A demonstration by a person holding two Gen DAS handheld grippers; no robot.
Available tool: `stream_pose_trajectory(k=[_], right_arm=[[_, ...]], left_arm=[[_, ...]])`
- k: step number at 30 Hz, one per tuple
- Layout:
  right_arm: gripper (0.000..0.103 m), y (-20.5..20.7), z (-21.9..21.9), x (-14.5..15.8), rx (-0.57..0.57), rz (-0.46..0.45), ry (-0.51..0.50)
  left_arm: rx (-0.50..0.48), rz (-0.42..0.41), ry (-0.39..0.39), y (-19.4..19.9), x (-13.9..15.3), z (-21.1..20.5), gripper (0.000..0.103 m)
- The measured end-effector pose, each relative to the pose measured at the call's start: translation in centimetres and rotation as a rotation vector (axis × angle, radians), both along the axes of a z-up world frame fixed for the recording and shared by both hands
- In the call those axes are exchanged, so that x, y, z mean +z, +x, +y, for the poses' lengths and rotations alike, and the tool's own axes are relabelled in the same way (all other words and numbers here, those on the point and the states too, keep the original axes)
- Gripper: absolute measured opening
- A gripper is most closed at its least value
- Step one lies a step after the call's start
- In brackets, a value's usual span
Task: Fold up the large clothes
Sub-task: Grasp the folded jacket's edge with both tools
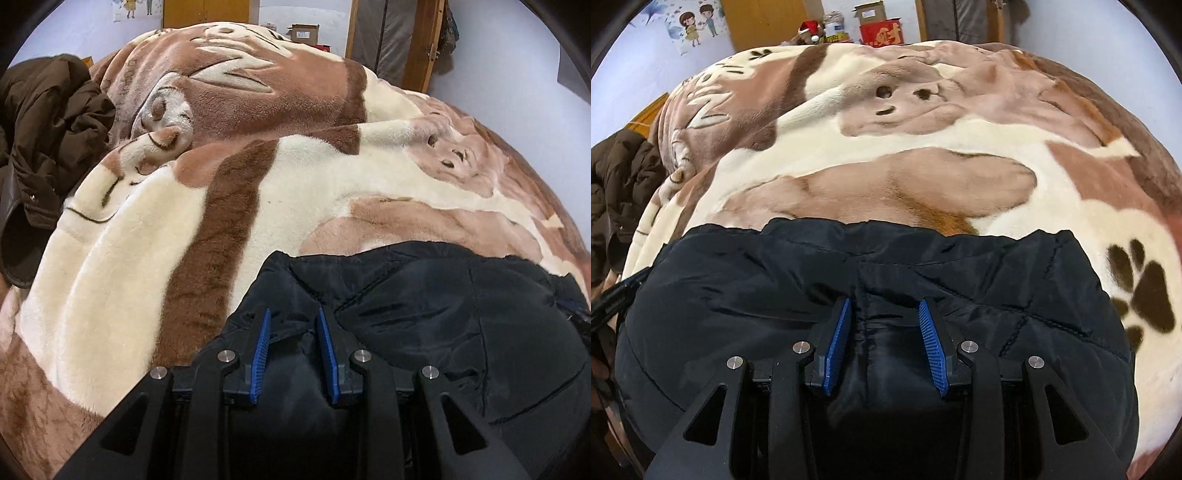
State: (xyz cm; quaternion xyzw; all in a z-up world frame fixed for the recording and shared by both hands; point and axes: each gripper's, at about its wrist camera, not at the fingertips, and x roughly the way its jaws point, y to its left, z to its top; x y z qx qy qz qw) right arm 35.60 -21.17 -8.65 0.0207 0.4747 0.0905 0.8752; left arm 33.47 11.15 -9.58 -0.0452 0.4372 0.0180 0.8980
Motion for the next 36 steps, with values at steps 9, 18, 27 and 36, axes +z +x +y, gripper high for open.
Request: stream_pose_trajectory(k=[9,18,27,36], right_arm=[[0.039,-6.5,-6.9,4.5,-0.135,-0.127,-0.055],[0.039,-6.3,-8.0,0.0,-0.158,-0.071,-0.163],[0.039,-6.5,-8.3,-1.0,-0.161,-0.105,-0.169],[0.039,-6.6,-7.7,-0.7,-0.168,-0.112,-0.202]], left_arm=[[0.0,-0.087,-0.055,-3.7,3.9,2.3,0.028],[0.006,-0.041,-0.004,-2.9,0.4,1.5,0.029],[0.001,-0.047,-0.01,-2.6,-0.5,1.4,0.029],[0.003,-0.04,0.02,-2.4,-0.4,0.8,0.029]])
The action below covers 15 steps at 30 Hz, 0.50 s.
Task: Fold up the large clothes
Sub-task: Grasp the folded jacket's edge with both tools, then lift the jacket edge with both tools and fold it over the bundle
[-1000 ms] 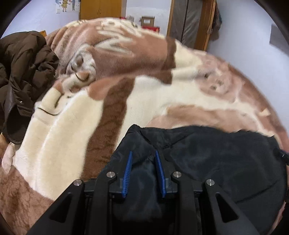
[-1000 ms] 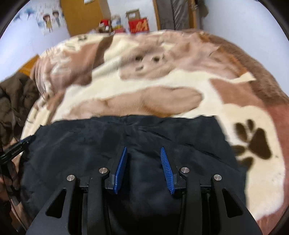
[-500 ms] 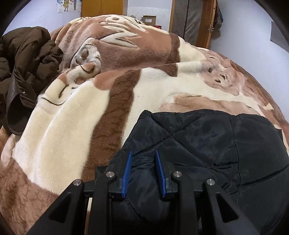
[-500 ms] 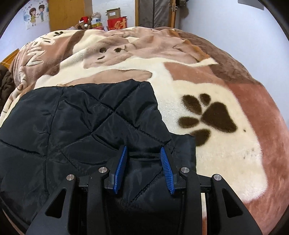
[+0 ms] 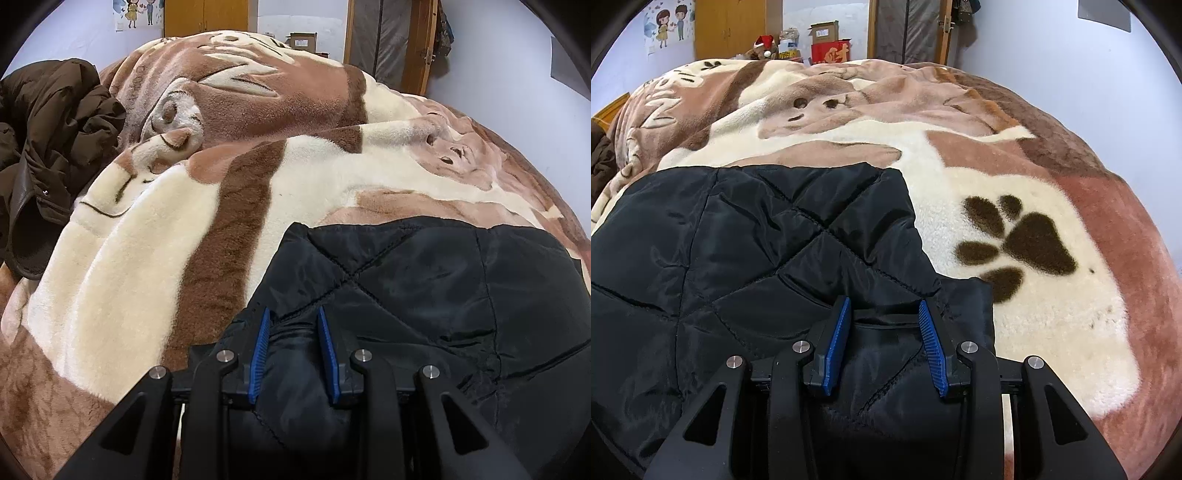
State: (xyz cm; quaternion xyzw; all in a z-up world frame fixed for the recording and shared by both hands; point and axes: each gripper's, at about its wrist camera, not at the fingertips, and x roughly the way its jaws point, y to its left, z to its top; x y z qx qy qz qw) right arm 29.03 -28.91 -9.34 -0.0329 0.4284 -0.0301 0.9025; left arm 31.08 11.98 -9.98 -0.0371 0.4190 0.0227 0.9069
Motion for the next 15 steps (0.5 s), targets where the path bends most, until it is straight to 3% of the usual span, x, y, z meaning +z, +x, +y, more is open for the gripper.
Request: stream_pose_trajectory(k=[5,8,10,12,15], right_arm=[[0.041,-1.4,-1.0,3.1,-0.008,-0.003,0.048],[0.058,-3.4,-1.8,5.1,-0.009,-0.035,0.087],[0.058,-5.1,-2.2,6.1,0.0,-0.064,0.11],[0.059,-5.9,-2.3,6.1,0.007,-0.063,0.112],[0.06,-6.2,-2.8,3.4,-0.002,0.02,0.099]], left_arm=[[0.007,0.003,0.007,-0.9,2.5,0.6,0.029],[0.009,-0.037,-0.005,-2.7,4.3,1.8,0.029],[0.024,-0.064,-0.023,-4.3,5.2,2.9,0.029],[0.037,-0.075,-0.052,-5.7,5.2,3.8,0.035],[0.032,-0.024,-0.053,-6.8,3.3,4.1,0.036]])
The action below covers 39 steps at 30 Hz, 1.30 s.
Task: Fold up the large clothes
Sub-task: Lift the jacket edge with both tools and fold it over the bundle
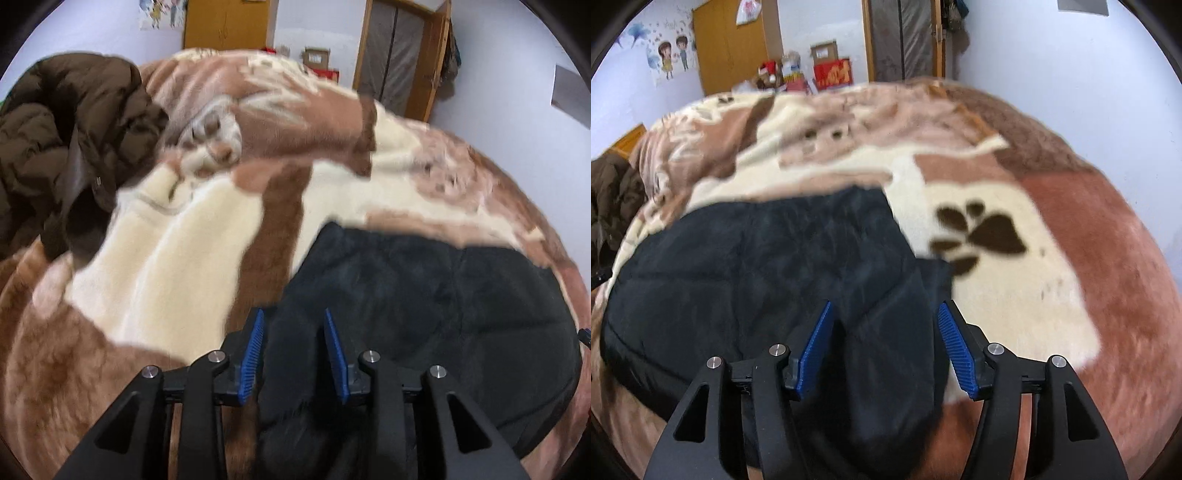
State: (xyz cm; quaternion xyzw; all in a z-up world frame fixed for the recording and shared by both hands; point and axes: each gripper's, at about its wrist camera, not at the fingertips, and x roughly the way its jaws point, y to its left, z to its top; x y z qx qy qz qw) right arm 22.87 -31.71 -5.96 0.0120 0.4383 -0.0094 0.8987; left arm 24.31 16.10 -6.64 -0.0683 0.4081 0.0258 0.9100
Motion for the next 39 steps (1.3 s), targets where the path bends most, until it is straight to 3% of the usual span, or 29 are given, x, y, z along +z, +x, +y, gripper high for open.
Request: stream_pose_trajectory(k=[4,9,12,18,21,24,35,39], right_arm=[[0.076,0.7,-1.2,-1.7,-0.042,0.034,0.037],[0.076,0.6,-1.0,-0.7,-0.042,0.04,0.021],[0.076,-0.2,-1.2,-0.1,-0.03,0.023,0.072],[0.076,0.8,-3.2,-2.7,-0.035,0.081,0.179],[0.076,1.5,-3.7,-3.6,-0.042,0.103,0.231],[0.076,2.4,-4.1,-4.4,-0.034,0.125,0.279],[0.076,3.4,-6.4,-6.0,0.005,0.197,0.526],[0.076,3.7,-6.2,-5.3,0.042,0.19,0.495]], left_arm=[[0.0,0.03,-0.007,0.0,-2.0,-0.2,0.036],[0.004,0.017,-0.031,-0.5,-1.0,-0.2,0.036],[0.01,-0.003,-0.062,-1.5,-0.5,0.7,0.036],[0.055,0.081,-0.156,-0.5,-3.7,2.6,0.045],[0.028,0.094,-0.117,0.2,-4.3,1.4,0.045],[0.014,0.101,-0.13,0.9,-4.6,1.2,0.045],[-0.009,0.14,-0.341,0.9,-5.8,3.9,0.052],[0.001,0.104,-0.386,0.4,-4.7,5.0,0.052]])
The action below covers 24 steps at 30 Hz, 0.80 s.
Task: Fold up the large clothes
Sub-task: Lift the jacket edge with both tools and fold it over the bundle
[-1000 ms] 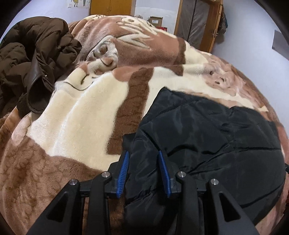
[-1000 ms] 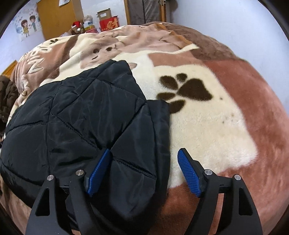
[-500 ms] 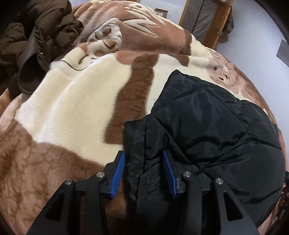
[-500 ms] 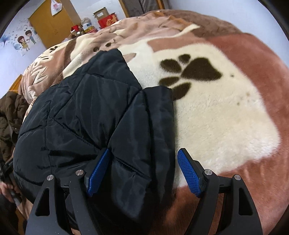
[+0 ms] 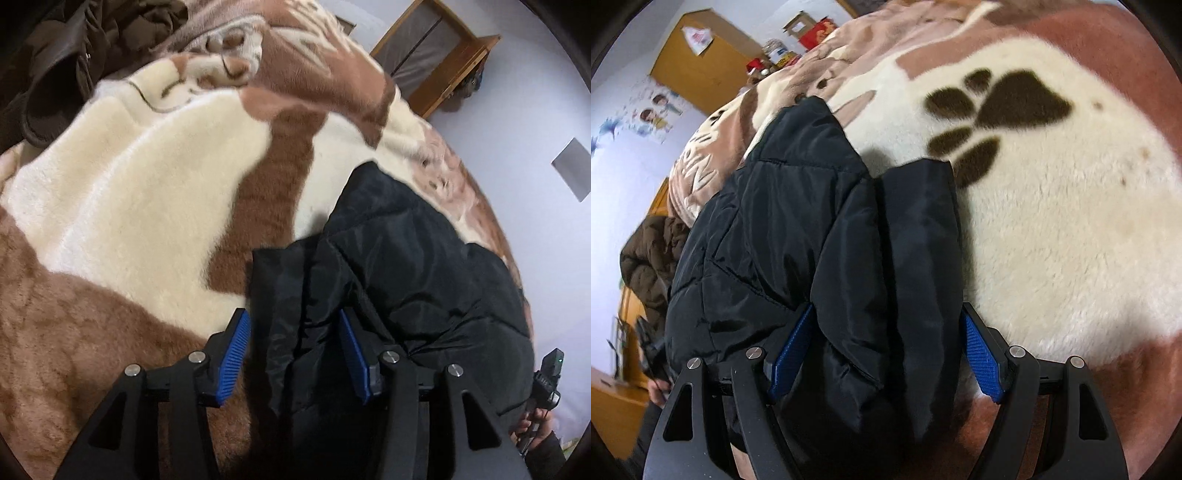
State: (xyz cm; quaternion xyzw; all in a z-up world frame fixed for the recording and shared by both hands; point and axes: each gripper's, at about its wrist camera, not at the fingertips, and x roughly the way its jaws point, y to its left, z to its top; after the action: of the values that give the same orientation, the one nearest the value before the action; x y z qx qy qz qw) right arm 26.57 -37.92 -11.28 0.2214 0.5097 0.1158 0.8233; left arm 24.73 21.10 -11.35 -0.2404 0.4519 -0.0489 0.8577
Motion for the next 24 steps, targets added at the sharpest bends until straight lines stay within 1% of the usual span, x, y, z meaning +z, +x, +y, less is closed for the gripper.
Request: stream_pose_trajectory(k=[3,4,6,8,10,11,13,15,17,18,19,20,22,24], right_arm=[[0.076,0.4,-0.1,-0.3,0.007,0.006,0.025],[0.076,0.4,-0.2,-0.4,0.005,0.008,0.029],[0.076,0.3,-0.1,-0.3,0.001,0.008,0.027],[0.076,0.1,-0.3,0.1,-0.002,0.006,0.031],[0.076,-0.1,-0.6,0.6,-0.008,-0.008,0.039],[0.077,-0.3,-0.7,0.7,-0.011,-0.012,0.042],[0.077,-0.1,-0.6,0.5,-0.014,-0.01,0.046],[0.077,0.2,-0.5,0.2,-0.025,-0.003,0.059],[0.077,0.1,-0.7,0.1,-0.031,-0.004,0.069],[0.077,0.1,-0.8,0.0,-0.027,-0.004,0.076],[0.077,0.1,-1.0,0.0,-0.025,-0.002,0.084],[0.077,0.1,-1.2,-0.2,-0.024,0.002,0.101],[0.077,0.2,-1.4,-0.2,-0.023,0.003,0.116],[0.077,0.2,-1.4,-0.2,-0.029,0.001,0.127]], left_arm=[[-0.014,0.012,-0.004,0.0,-0.5,-0.1,0.052],[-0.007,0.01,-0.011,0.0,-0.6,0.0,0.054],[0.009,0.016,-0.028,0.0,-0.6,0.2,0.055],[0.013,0.019,-0.019,0.0,0.0,0.2,0.054],[0.013,-0.022,-0.015,-0.6,1.3,0.4,0.055],[0.015,-0.039,-0.02,-0.9,1.7,0.4,0.06],[0.005,-0.047,-0.026,-1.0,1.9,0.1,0.07],[-0.021,-0.022,-0.004,-0.5,1.3,-0.6,0.07],[-0.023,-0.009,-0.029,-0.2,0.6,-0.9,0.071],[-0.017,-0.006,-0.029,0.0,0.3,-0.9,0.074],[-0.01,-0.001,-0.019,0.1,-0.1,-0.9,0.081],[-0.005,0.006,-0.026,0.4,-0.6,-0.8,0.083],[0.0,0.026,-0.056,0.6,-1.4,-0.7,0.084],[-0.001,0.028,-0.062,0.7,-1.5,-0.8,0.084]])
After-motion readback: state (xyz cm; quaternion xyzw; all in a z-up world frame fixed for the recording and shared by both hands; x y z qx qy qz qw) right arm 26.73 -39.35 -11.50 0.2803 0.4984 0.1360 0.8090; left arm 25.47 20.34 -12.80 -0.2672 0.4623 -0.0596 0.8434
